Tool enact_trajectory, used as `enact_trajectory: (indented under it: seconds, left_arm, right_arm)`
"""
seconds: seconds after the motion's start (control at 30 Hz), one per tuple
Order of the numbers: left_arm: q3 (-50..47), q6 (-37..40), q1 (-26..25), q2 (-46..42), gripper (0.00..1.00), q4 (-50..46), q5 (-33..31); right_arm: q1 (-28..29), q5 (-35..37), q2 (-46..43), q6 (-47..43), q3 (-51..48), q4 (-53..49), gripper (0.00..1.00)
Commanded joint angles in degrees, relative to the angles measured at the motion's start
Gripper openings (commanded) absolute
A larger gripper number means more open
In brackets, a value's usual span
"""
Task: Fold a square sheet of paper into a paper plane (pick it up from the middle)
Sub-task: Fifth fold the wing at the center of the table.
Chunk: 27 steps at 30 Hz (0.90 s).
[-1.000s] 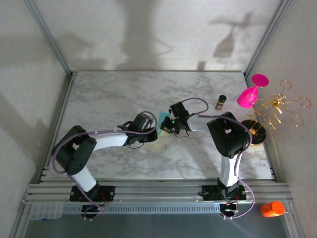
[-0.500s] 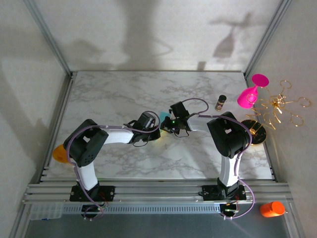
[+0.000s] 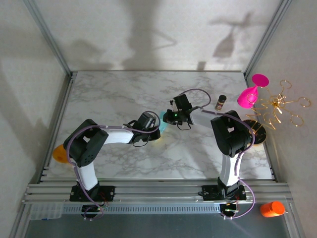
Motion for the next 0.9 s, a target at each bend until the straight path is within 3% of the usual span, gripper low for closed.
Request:
enact_trajectory:
  seconds: [0.0, 0.43, 0.87]
  left_arm:
    - [-0.9, 1.0, 0.5, 0.7, 0.0, -4.8, -1.0]
    - [-1.6, 2.4, 0.8, 1.2, 0.0, -5.3, 0.0]
    - [-2.1, 4.9, 0.9, -1.1, 0.0, -8.4, 0.1]
  right_arm:
    - [0.2, -1.6, -1.4, -2.8, -1.1, 0.4, 0.09]
    - [-0.7, -0.3, 5.5, -7.2, 4.3, -2.3, 0.09]
    - [-1.0, 3.5, 8.2, -6.7, 3.4, -4.7, 0.09]
